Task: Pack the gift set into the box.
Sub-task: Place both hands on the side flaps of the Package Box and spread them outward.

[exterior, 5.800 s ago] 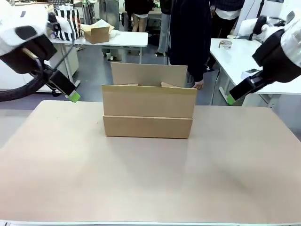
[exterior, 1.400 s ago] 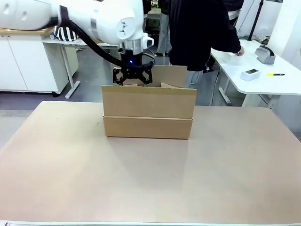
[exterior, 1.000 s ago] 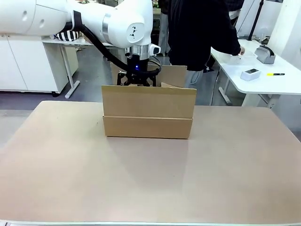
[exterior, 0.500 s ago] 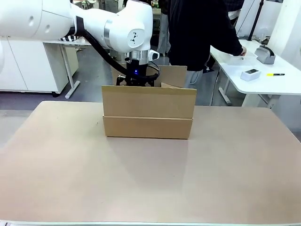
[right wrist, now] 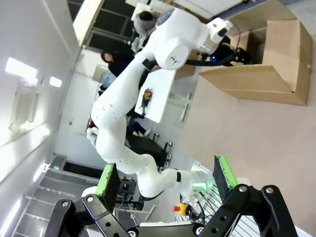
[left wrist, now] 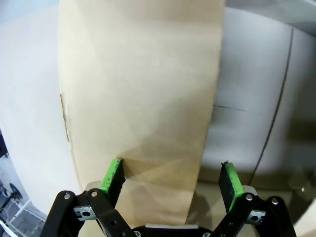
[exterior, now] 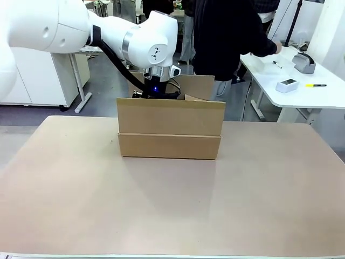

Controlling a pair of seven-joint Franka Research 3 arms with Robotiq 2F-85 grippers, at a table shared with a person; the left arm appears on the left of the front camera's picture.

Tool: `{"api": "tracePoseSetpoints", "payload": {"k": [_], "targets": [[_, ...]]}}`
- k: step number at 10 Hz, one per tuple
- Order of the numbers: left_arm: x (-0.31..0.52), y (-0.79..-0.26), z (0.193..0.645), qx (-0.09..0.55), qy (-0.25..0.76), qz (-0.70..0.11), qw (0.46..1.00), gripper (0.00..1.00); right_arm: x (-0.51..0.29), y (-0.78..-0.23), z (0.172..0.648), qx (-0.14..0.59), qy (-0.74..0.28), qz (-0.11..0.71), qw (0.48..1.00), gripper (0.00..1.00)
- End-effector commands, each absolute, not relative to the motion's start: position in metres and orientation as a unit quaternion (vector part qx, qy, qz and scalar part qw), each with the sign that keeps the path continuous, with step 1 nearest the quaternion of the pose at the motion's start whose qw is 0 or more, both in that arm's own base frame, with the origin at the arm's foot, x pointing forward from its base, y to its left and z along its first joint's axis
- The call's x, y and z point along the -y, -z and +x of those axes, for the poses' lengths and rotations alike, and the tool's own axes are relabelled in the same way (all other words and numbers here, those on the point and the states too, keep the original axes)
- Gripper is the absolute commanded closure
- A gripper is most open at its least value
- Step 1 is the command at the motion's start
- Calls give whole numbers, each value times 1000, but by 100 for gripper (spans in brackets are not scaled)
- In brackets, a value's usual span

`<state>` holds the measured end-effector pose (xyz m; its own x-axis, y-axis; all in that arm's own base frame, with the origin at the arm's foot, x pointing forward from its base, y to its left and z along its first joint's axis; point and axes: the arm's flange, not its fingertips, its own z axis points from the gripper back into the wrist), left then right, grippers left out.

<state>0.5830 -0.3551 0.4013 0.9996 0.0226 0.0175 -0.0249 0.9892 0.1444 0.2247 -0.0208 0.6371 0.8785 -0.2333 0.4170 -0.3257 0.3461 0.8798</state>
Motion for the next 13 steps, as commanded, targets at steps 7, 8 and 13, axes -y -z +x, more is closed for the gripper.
{"api": "tracePoseSetpoints", "payload": {"k": [7, 8, 13], "targets": [[371, -385, 573, 44, -77, 199, 976, 0, 19, -640, 228, 253, -41, 577, 775, 0], [372, -387, 568, 41, -75, 204, 975, 0, 19, -640, 228, 253, -41, 577, 775, 0], [392, -402, 534, 67, -52, 260, 962, 0, 19, -640, 228, 253, -41, 577, 775, 0]]}}
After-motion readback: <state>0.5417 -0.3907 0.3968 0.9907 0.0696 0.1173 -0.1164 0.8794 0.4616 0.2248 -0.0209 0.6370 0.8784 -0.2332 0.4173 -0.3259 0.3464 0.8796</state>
